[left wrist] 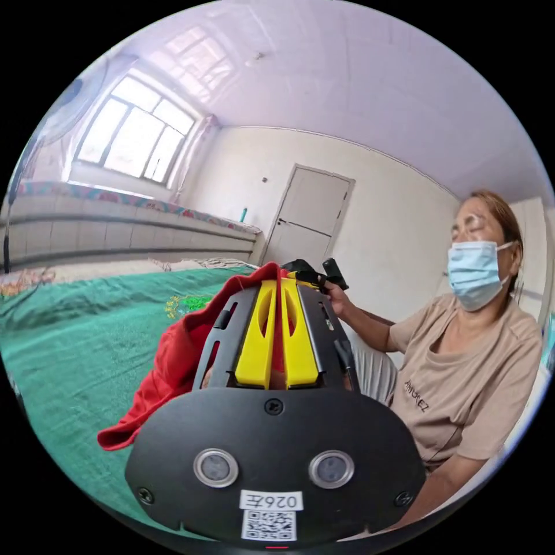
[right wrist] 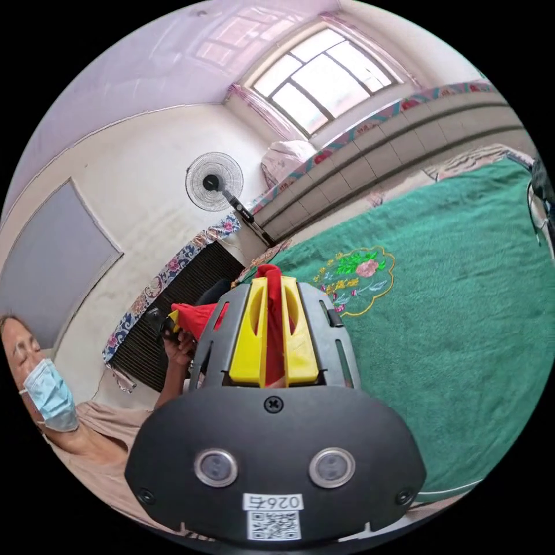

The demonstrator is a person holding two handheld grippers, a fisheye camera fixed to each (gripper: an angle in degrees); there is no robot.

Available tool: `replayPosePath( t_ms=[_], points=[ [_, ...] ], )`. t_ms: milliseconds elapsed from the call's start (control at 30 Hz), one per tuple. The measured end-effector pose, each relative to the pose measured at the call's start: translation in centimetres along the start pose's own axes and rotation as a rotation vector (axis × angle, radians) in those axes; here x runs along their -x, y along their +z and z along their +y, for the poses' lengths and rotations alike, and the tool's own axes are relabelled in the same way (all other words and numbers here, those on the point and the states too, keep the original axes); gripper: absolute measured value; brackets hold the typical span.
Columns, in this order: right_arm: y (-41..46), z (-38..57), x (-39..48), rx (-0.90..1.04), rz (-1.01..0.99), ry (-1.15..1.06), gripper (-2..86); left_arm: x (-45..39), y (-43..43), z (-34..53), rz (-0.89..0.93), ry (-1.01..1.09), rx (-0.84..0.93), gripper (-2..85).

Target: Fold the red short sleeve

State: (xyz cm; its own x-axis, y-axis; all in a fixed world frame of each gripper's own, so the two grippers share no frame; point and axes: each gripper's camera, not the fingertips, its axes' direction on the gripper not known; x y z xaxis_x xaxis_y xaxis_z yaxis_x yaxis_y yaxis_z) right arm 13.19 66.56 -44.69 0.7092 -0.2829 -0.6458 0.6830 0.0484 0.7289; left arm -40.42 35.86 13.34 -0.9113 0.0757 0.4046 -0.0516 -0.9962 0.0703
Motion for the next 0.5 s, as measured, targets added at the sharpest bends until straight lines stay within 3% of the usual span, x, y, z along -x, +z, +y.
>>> replayPosePath(
  t_ms=[100,167,233,367,500],
  points=[
    [-2.8,-0.2,1.2,-0.076,0.074,-0.007,0.0,-0.4,-1.9,-0.5,-0.140,0.000,-0.045,-0.5],
    [-3.9,-0.1,0.8,-0.091,0.238,0.034,0.7,3.0,-3.1,0.3,-0.383,-0.279,-0.011,-0.3],
    [-5.5,0.7,0.4,-0.159,0.430,0.090,0.8,5.2,-3.6,1.5,-0.469,-0.431,-0.011,0.0],
    [-8.0,3.8,1.5,-0.291,0.487,0.100,1.1,5.7,-5.0,2.2,-0.452,-0.519,-0.208,2.9],
    [-2.3,6.8,4.2,-0.173,0.481,-0.019,-0.4,4.6,-5.7,1.0,-0.559,-0.496,-0.220,4.4]
  ],
)
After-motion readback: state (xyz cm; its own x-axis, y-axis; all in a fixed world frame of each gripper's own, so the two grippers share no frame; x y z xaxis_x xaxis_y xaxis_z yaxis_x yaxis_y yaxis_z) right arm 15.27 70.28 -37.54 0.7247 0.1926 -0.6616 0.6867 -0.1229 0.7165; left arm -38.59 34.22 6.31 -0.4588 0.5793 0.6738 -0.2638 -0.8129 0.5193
